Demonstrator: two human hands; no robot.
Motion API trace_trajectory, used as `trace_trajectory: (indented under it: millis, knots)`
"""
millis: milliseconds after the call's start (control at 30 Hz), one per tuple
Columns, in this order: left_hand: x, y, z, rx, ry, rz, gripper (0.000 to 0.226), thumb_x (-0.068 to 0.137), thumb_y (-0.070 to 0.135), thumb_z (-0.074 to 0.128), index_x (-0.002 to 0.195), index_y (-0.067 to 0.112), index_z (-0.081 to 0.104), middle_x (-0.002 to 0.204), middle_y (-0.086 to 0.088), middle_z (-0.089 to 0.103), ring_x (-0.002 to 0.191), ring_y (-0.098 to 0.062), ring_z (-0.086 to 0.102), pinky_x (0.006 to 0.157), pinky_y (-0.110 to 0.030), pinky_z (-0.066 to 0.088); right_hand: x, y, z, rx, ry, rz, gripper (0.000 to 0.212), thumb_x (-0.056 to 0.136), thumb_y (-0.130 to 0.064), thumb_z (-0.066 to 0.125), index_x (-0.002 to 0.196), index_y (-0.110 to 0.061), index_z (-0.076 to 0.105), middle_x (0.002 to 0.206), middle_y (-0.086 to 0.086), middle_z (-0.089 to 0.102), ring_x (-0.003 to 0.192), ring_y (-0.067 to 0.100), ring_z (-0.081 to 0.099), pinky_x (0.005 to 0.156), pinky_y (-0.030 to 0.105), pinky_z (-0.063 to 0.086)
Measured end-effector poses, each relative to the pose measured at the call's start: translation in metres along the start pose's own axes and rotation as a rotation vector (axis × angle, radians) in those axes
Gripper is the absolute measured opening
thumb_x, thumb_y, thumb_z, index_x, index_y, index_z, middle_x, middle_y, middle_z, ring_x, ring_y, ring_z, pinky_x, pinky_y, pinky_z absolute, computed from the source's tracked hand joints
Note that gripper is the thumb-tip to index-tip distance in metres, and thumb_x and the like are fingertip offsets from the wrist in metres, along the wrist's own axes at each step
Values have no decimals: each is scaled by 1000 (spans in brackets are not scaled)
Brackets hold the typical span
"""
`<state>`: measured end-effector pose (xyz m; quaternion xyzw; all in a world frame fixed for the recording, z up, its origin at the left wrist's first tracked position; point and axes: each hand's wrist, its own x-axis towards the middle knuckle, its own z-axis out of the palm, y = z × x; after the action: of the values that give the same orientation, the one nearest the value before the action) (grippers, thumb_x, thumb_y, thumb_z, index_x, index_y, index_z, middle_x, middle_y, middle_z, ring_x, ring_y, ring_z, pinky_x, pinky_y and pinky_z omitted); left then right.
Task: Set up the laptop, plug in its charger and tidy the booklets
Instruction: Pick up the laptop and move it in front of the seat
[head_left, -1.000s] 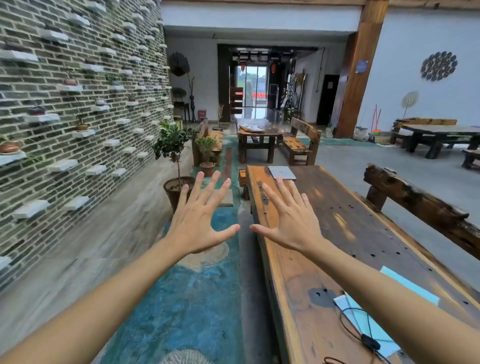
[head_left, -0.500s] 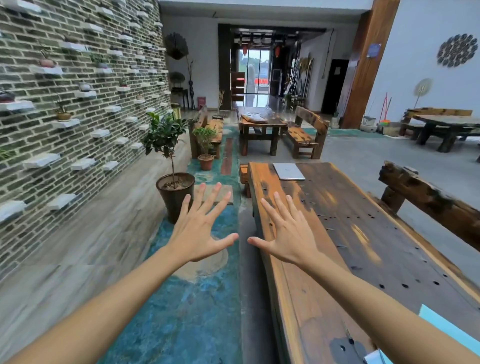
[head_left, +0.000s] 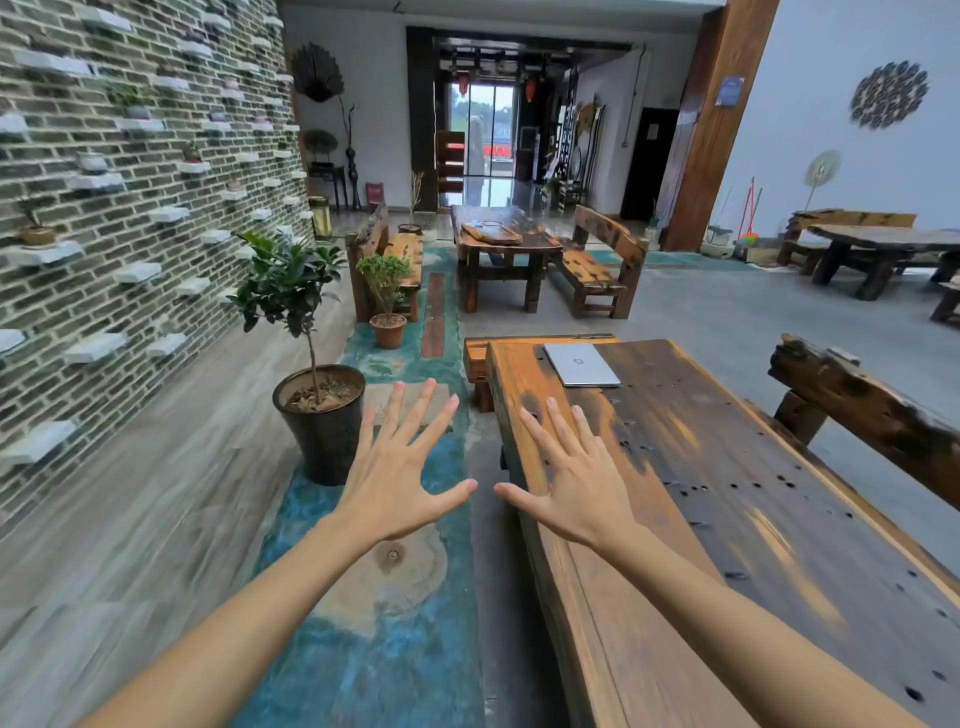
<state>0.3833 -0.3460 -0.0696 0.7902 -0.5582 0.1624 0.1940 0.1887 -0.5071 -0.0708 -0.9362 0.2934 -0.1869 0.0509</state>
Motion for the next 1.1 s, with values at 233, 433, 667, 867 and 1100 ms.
trace_trajectory:
  millis: [233,433,667,867,1100]
  knots:
    - [96,-56,74,-18,-35,-3,93,80,88,31,157,48,-3,168,13,-15,155,-23,-18,121,-58,-1,108,49,61,-10,-5,46,97,79,-94,33,159,-50,0,170,-10,-12,158,23,-12,126,52,8]
    - [219,-97,146,-15,-114,-16,93,82,85,35,157,48,-7,167,12,-21,152,-21,-26,122,-61,0,231,108,114,-10,8,106,99,78,-96,30,160,-49,3,171,-7,-7,158,26,-8,125,55,9]
    - [335,-136,218,-79,-158,-54,91,84,83,37,157,49,-5,166,15,-23,151,-18,-30,122,-57,-9,353,177,161,12,17,165,93,77,-97,28,157,-55,6,171,-11,-7,158,23,-6,124,53,15]
    - [405,-180,276,-98,-238,-116,89,84,83,34,155,50,-10,162,18,-31,149,-18,-34,122,-57,-10,433,209,210,38,-78,177,94,79,-95,29,158,-53,2,171,-9,-11,158,24,-8,125,53,10]
    - [508,-244,353,-150,-272,-71,87,84,84,33,154,54,-9,164,18,-26,149,-17,-33,121,-54,-10,545,241,276,59,-88,258,97,76,-100,21,158,-54,1,171,-11,-5,159,22,-5,125,53,10]
